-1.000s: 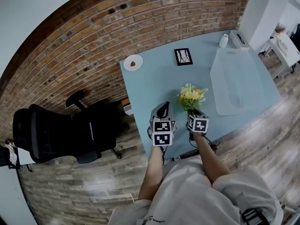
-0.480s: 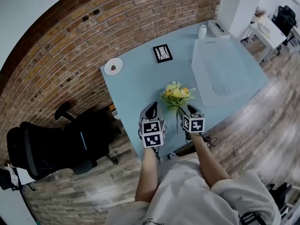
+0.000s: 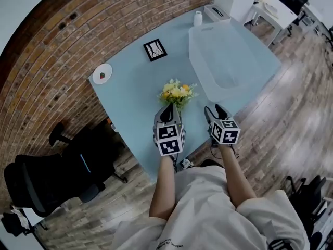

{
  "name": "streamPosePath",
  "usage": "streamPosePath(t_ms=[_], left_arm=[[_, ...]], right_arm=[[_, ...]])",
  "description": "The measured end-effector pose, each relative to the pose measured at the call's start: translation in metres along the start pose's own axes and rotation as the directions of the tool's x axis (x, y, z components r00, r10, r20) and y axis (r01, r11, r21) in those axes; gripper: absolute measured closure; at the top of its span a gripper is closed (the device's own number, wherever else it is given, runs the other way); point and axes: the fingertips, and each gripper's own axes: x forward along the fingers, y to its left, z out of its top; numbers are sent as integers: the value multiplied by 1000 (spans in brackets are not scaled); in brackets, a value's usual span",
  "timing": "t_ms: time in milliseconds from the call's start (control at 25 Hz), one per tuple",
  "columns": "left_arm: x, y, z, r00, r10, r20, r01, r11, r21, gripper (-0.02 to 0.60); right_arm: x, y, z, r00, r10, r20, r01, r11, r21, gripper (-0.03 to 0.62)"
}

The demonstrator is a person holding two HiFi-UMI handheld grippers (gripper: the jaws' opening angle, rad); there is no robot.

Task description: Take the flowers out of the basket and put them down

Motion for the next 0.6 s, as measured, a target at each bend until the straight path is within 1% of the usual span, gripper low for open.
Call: streamPosePath(t_ms=[80,160,280,400,600], left_arm=[[1,-13,8,1000,-24,16,24,1000,15,563],[1,-25,15,999,-42,31,41,999,27,563],[-6,-45,18,997,-67,39,65,996,53,563],[-18,-67,6,994,-104,20,102,992,79,563],[-42,-87,-17,990,-139,-20,140,984,109,563]], right_arm=[[-11,-9,7,999,-8,32,7,1000,19,349],[-24,-13,14,998,2,67,-4,999,34,349],[-51,-16,24,991,5,136,-9,1000,29,353],[-81,-21,27,982,-14,187,9,1000,29,355],[-117,-14,18,978,-35,203,39,999,-13,359]])
